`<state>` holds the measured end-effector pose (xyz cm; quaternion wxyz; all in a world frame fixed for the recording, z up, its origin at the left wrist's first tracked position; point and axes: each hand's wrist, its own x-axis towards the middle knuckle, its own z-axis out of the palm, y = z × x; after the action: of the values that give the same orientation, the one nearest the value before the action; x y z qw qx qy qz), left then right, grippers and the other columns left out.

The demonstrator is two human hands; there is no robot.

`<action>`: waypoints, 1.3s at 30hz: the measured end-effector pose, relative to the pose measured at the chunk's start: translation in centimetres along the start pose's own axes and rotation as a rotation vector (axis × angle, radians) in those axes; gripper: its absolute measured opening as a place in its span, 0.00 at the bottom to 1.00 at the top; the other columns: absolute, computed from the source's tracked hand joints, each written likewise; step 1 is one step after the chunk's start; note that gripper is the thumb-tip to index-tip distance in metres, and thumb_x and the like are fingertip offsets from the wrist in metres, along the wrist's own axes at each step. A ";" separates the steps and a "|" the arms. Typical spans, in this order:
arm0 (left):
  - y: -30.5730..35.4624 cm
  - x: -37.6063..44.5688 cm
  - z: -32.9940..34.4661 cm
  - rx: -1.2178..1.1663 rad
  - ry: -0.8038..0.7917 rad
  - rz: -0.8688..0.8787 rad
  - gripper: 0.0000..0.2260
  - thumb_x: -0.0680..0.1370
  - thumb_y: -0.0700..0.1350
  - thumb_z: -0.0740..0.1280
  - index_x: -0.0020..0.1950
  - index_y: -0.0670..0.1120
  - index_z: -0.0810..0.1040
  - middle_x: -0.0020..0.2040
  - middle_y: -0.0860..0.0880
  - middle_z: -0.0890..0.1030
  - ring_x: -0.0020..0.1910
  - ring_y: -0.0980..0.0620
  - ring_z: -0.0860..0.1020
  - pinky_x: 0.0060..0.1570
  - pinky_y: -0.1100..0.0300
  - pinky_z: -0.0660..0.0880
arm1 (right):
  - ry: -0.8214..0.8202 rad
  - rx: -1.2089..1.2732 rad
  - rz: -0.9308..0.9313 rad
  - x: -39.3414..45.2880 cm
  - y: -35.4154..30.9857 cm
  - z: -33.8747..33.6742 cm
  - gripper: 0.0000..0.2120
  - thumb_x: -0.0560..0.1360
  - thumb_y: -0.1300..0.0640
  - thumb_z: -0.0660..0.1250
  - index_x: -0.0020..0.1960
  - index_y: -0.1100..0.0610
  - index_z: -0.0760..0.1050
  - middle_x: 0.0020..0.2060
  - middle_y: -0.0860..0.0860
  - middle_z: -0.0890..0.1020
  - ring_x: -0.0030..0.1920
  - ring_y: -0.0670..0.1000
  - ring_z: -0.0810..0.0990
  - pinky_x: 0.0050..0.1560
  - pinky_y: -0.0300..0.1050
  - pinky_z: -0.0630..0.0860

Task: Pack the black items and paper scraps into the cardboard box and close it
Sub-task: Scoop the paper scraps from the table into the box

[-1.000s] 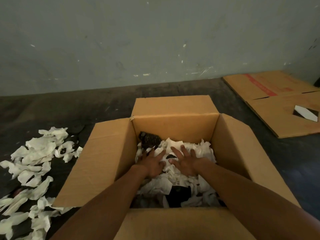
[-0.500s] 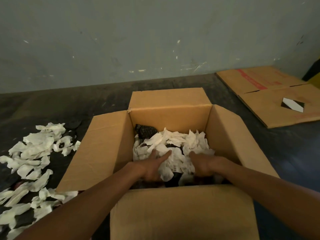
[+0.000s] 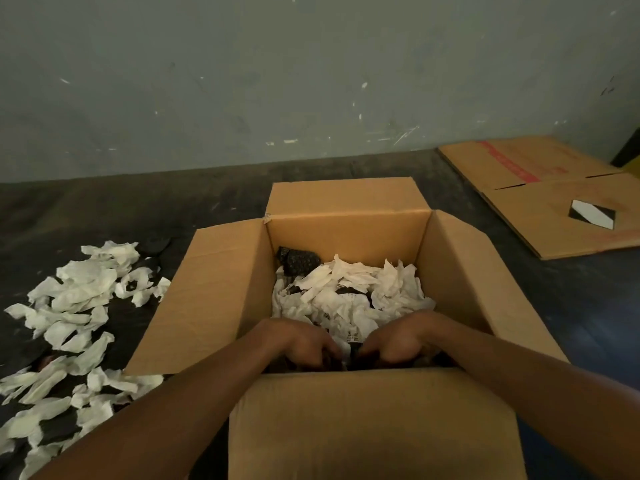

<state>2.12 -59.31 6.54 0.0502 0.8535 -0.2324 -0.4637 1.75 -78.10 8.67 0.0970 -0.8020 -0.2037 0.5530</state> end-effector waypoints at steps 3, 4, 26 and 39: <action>-0.4 -0.2 -1.1 -0.113 0.092 0.019 0.16 0.78 0.36 0.63 0.62 0.51 0.78 0.58 0.50 0.79 0.56 0.48 0.79 0.52 0.54 0.77 | 0.080 0.309 -0.107 0.1 0.8 -1.5 0.19 0.78 0.64 0.60 0.68 0.53 0.71 0.61 0.55 0.77 0.58 0.55 0.79 0.56 0.50 0.78; -0.8 -0.4 -1.7 -0.166 0.156 0.011 0.14 0.78 0.36 0.62 0.58 0.50 0.79 0.57 0.49 0.79 0.55 0.47 0.80 0.50 0.54 0.77 | 0.143 0.452 -0.108 -0.1 1.2 -2.2 0.17 0.78 0.65 0.59 0.64 0.54 0.73 0.57 0.57 0.79 0.54 0.57 0.81 0.50 0.50 0.80; -3.9 2.4 -0.7 -0.032 0.294 -0.037 0.49 0.72 0.61 0.72 0.79 0.58 0.39 0.81 0.48 0.48 0.79 0.46 0.53 0.75 0.47 0.56 | 0.361 0.088 -0.072 0.7 4.1 -5.2 0.40 0.71 0.31 0.63 0.77 0.42 0.52 0.75 0.48 0.64 0.71 0.50 0.68 0.67 0.45 0.68; -3.0 -8.7 -3.2 -0.272 0.873 0.013 0.24 0.81 0.49 0.63 0.77 0.50 0.63 0.75 0.47 0.67 0.73 0.48 0.65 0.71 0.52 0.64 | 0.920 0.056 -0.006 -1.0 -3.4 -5.5 0.33 0.78 0.35 0.50 0.79 0.46 0.45 0.79 0.54 0.44 0.78 0.58 0.44 0.75 0.55 0.47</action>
<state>1.76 -53.25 14.16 0.2580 0.9532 -0.1317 -0.0865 5.78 -75.08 12.88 0.2005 -0.9606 -0.1269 0.1446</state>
